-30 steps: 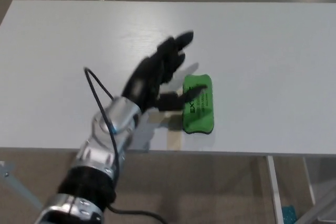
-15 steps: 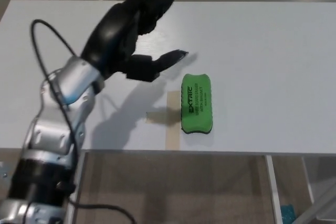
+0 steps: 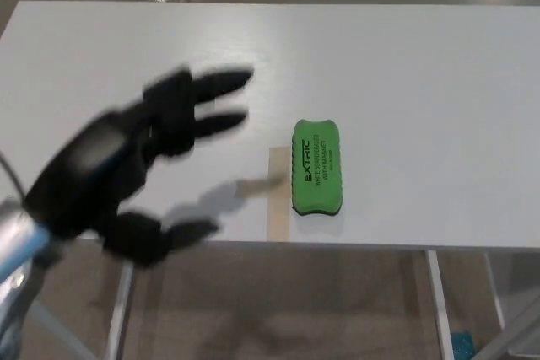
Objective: Use the left hand to press on the green eraser and wipe the desk from center to the left and then back to center.
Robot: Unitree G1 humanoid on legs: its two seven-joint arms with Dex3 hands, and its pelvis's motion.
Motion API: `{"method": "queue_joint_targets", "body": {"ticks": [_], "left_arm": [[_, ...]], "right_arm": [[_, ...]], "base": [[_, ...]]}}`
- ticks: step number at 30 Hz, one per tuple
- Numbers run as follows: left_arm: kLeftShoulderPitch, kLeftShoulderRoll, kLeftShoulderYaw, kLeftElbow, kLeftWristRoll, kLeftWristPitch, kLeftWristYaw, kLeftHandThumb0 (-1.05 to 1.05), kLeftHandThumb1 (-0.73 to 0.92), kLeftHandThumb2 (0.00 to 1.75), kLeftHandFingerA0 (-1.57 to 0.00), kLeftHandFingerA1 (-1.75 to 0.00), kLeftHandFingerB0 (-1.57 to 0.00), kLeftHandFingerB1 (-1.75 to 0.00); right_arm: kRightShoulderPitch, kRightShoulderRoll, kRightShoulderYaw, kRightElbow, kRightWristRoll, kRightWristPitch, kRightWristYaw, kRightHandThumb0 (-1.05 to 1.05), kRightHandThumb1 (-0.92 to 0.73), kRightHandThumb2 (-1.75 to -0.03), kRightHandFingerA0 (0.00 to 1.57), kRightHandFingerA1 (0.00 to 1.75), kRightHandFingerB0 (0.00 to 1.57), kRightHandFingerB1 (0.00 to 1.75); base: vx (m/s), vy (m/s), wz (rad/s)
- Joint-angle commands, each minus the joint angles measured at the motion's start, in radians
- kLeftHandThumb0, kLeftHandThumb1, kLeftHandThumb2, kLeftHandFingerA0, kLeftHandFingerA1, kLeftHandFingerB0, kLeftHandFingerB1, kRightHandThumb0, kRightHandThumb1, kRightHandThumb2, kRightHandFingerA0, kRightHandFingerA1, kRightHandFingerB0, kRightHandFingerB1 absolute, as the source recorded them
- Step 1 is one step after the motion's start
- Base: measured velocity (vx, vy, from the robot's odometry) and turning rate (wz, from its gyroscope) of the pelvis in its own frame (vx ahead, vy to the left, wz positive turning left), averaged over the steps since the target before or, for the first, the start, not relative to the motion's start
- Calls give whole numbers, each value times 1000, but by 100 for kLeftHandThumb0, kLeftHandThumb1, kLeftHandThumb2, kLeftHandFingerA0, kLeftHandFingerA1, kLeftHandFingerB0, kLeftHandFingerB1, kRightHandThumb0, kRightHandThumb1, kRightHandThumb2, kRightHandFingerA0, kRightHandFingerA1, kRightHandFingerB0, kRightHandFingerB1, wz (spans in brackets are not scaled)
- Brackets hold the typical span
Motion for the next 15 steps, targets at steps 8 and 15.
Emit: {"method": "queue_joint_targets", "body": {"ticks": [8,15], "left_arm": [[498,-25,88,147,-158,-28,-186,-60,54,57,-48,-38,-28,-32],[340,-122,115,685,11,-58,63,-60,53,57,-47,-40,-31,-32]], "right_arm": [[56,-1,13,17,-4,18,0,-33,-76,-62,55,51,69,52],[42,-4,18,20,-7,14,-7,-33,-75,-63,53,52,68,54]], "base": [[0,0,0],[0,0,0]]}}
